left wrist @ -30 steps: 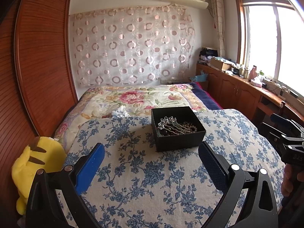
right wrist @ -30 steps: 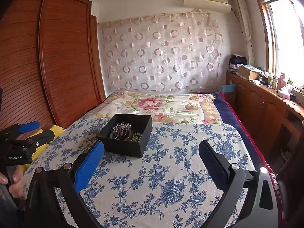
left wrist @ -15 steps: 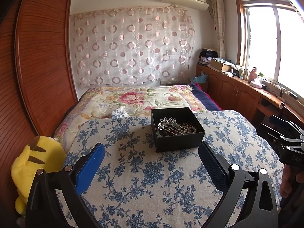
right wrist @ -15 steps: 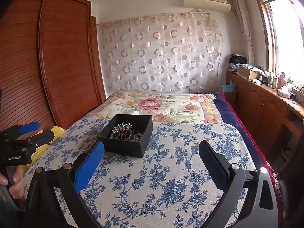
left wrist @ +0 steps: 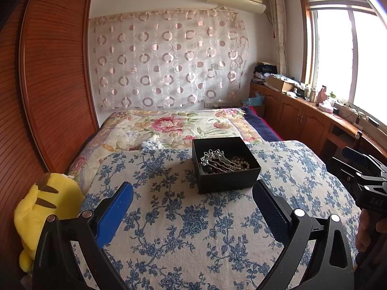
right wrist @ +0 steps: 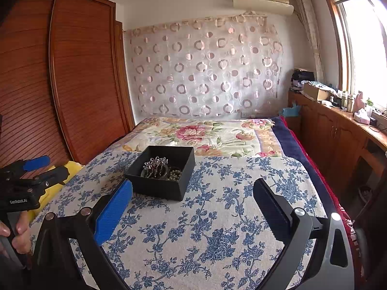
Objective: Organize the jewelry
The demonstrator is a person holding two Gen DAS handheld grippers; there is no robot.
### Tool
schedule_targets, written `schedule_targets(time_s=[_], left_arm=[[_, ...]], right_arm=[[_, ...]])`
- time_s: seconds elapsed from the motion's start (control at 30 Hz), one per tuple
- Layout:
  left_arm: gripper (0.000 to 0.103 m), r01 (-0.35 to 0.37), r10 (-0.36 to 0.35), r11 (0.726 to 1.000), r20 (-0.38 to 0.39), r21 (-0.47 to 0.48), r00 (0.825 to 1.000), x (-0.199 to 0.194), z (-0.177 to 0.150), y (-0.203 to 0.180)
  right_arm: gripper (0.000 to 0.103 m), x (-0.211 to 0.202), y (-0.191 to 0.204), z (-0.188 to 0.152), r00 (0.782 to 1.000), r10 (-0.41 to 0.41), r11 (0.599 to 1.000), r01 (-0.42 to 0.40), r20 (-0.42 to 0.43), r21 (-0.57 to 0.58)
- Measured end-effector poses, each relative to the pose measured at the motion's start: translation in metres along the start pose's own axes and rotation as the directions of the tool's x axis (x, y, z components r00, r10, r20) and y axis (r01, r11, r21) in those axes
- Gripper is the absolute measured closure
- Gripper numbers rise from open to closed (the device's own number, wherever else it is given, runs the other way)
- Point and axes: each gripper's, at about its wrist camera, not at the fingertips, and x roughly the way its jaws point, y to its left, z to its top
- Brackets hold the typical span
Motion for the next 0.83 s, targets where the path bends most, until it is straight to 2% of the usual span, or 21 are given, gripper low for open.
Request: schedule_targets(time_s=[0.83], left_arm=[[0.008, 0.0, 0.0, 1.0, 0.007, 0.0, 1.0, -0.0027, 0.0013, 0.0003]], right_arm=[[0.002, 0.0021, 0.0053, 0.0004, 1.0, 0.001, 1.0, -0.001, 0.005, 0.003]])
